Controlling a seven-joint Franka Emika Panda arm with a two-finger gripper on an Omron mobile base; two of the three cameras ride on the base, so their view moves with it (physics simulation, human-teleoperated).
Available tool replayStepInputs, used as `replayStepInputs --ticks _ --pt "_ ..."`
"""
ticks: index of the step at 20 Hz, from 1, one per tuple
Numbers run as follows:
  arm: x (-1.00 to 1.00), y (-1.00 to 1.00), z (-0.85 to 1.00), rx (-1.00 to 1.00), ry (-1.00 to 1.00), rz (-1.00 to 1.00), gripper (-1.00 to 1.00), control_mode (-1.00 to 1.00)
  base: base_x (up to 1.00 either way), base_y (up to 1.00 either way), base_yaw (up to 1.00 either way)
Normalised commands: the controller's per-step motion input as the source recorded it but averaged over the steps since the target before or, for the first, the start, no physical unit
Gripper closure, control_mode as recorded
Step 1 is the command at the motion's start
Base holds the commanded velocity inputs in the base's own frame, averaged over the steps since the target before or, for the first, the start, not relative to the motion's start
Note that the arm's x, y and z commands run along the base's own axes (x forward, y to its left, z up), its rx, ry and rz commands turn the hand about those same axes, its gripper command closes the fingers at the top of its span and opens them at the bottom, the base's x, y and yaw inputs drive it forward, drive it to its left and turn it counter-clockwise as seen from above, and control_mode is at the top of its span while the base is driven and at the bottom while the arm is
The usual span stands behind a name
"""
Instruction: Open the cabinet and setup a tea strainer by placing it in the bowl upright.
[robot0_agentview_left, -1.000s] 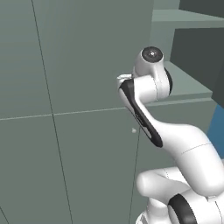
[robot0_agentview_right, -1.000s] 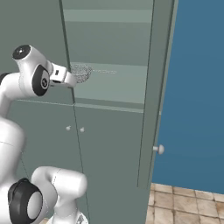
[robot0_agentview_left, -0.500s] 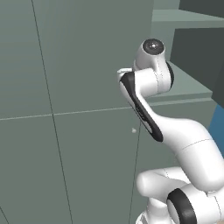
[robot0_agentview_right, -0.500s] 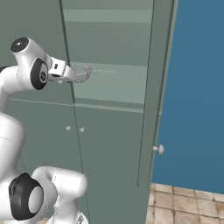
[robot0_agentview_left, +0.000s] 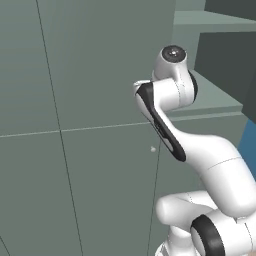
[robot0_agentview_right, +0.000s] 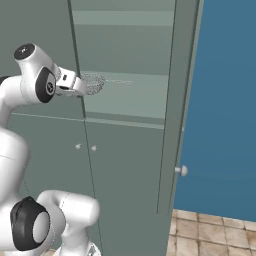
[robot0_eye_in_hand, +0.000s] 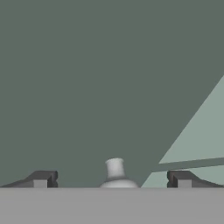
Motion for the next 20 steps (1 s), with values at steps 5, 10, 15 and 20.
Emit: replayStepInputs --ticks 5,10,15,20 --pt "0.00 0.00 -0.04 0.00 0.00 0.00 -1.00 -1.00 0.00 0.00 0.00" --pt "0.00 0.00 0.00 0.00 0.00 0.00 -1.00 -1.00 0.00 0.00 0.00" --pt "0.00 0.00 0.00 0.00 0.00 0.00 1.00 -1.00 0.00 0.00 0.00" --pt "0.00 0.00 0.00 0.00 0.00 0.00 1.00 -1.00 0.00 0.00 0.00"
